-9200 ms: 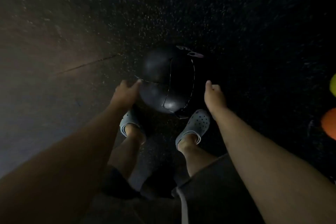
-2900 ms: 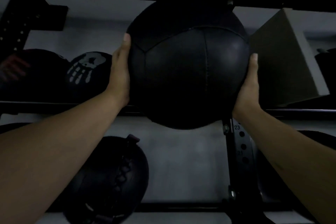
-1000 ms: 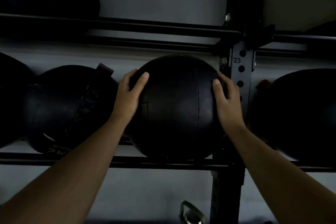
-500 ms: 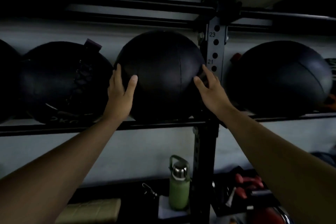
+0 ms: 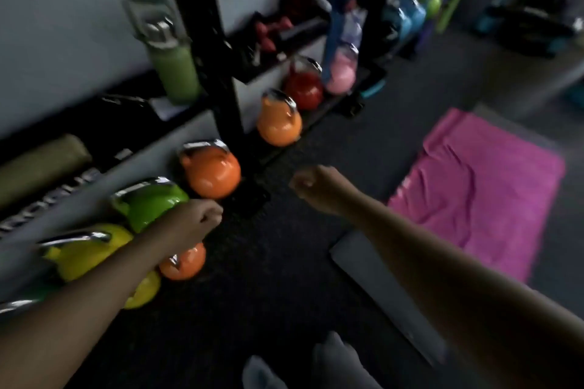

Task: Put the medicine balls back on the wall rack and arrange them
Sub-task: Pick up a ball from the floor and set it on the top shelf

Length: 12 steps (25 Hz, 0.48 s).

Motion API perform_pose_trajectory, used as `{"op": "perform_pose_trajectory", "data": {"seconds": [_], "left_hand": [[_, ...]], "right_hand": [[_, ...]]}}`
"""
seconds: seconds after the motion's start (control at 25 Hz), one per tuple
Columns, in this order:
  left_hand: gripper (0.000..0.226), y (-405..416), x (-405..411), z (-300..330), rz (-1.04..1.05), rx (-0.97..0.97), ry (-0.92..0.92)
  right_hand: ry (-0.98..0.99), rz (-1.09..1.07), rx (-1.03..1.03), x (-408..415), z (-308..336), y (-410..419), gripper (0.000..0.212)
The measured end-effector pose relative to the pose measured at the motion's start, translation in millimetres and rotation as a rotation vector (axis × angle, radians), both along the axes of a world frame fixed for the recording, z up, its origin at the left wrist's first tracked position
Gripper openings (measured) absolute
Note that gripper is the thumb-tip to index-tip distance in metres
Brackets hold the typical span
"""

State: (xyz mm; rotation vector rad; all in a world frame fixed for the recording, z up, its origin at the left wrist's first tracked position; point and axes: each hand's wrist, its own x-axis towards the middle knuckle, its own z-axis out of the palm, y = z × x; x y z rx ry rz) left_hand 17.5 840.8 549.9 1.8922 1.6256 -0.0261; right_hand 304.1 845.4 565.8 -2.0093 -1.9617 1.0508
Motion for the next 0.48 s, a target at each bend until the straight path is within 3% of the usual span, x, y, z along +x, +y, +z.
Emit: {"op": "perform_pose_trajectory", "data": {"seconds": [0.12,0.24,0.48], "left_hand": [[0.030,-57.0,42.3,-63.8,-0.278,-0.172,0.140],[0.035,-119.7,90.3,-105.0,-0.394,-0.343,0.167],[0.038,-276.3,190.4,-148.3,-0.645,-0.607,0.267]], "right_hand": [[-0.009,-0.133,-0.184,42.3,-74.7,-113.4,0.027],[0.019,-0.302,-0.322,65.6,-127.1,-232.2,0.025],[0.159,-0.676,-0.422,99.1,-162.0,-472.3,0.026]]}}
